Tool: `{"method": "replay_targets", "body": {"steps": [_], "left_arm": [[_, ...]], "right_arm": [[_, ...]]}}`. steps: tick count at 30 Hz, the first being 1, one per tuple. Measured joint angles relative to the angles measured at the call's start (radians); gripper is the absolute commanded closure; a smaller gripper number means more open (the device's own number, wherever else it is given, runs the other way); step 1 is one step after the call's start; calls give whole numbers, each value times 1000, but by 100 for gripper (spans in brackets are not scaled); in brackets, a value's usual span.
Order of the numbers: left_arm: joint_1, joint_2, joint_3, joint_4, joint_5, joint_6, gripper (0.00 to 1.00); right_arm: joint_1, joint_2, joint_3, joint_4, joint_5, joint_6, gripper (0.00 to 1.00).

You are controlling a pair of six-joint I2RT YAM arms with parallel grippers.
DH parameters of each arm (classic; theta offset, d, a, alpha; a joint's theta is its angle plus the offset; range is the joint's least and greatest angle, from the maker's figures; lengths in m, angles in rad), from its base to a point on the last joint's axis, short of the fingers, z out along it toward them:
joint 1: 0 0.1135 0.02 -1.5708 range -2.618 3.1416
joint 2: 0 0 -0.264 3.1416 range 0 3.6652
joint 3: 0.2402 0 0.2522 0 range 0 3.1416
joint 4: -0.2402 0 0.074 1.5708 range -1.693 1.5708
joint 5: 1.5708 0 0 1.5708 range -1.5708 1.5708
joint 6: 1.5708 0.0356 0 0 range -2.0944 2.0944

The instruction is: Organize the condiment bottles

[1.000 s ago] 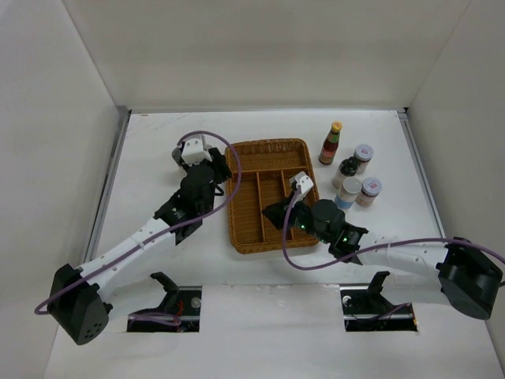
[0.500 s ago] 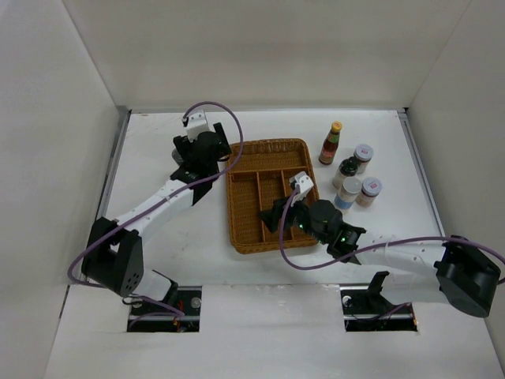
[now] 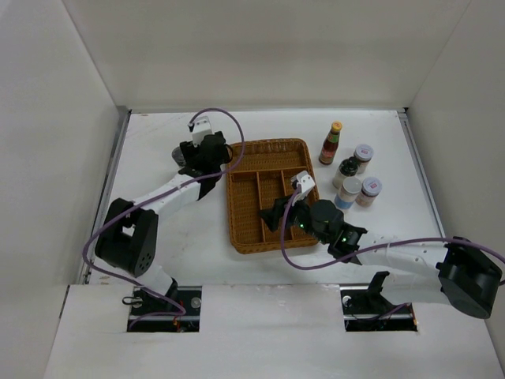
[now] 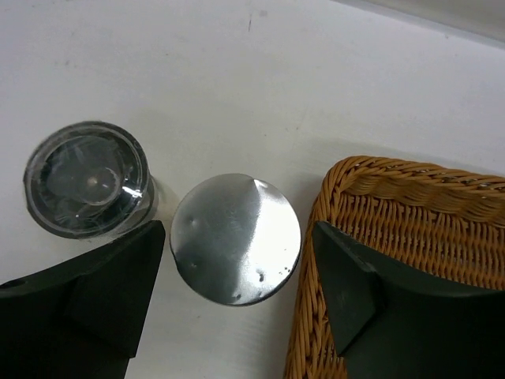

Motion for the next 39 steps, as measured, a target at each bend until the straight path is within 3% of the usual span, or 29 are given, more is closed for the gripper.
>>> {"method": "replay_targets", "body": {"steps": [2,7,12,18,26,29,34,39], "left_arm": [[-1,26,0,6,0,-3,29],[-1,58,-1,24,-9,-5,53],[-4,45,-27,56,-18,-6,66],[-39,-74,-100,53,-32,11,69],[-118,-198,-62,87,-53,48,69],[-145,-164,6,91,-52,58,69],[-172,-23,145,118,-32,68,69],[-177,131,206,143,-4,73,69]], "right_arm": [[0,0,0,0,0,0,22],[0,0,0,1,3,0,22],[0,0,0,1,10,0,22],[0,0,0,1,18,-1,22],[0,-57,-5,1,23,0,23],[-5,-106,-14,4,30,0,27],[-49,-176,-56,32,67,14,50],[-113,-231,-102,38,106,44,49]]}}
